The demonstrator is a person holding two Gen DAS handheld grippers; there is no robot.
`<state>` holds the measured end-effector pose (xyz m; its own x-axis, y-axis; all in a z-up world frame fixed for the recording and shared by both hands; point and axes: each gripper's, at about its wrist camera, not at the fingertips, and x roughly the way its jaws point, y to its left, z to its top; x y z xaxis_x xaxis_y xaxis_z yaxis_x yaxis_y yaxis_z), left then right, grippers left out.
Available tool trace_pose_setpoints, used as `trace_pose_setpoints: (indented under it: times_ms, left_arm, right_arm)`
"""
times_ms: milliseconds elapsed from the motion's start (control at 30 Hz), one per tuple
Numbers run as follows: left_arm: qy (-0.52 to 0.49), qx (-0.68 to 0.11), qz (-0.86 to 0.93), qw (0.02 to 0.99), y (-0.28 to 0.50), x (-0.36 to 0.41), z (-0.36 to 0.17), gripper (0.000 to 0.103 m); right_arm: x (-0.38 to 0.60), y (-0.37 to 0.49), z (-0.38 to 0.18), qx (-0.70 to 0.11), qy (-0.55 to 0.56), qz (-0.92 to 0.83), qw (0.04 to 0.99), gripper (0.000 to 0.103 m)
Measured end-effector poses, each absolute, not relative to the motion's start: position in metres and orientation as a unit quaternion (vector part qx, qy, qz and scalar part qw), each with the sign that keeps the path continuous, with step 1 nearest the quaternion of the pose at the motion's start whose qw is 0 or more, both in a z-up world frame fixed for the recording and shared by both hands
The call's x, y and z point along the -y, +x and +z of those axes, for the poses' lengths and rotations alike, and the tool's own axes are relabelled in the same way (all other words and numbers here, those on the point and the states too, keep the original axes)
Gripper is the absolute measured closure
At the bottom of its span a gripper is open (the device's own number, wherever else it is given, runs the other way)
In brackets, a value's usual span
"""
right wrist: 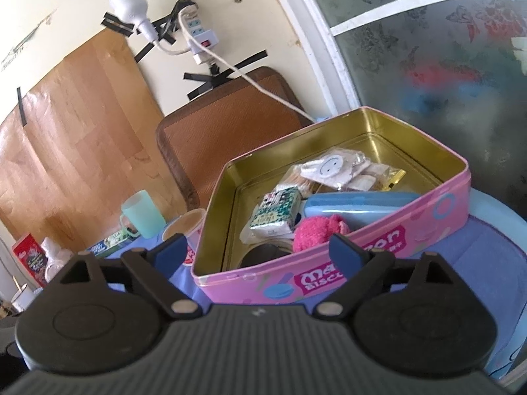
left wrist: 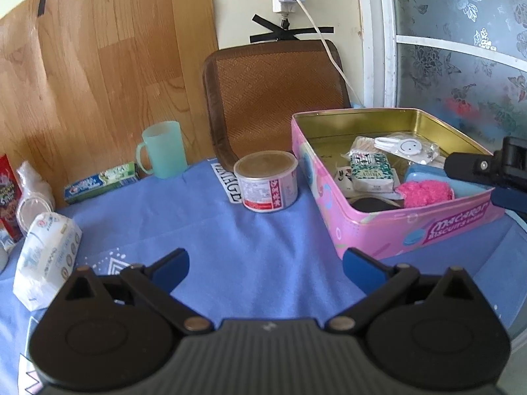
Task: Organize soft objects
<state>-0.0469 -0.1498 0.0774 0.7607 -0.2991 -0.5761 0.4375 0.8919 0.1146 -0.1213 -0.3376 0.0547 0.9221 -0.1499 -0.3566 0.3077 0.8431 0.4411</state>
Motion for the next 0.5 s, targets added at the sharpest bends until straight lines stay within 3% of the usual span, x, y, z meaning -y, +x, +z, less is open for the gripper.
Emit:
trace_pose_setpoints:
  times_ms: [500]
  left_arm:
    - [0.101,-0.250,-0.197,0.943,-0.054,0.139,0.088,0.000]
  right_arm:
    - [0.339,-0.122,0.054,-0.158,0.248,-0.127,0.947,0.008]
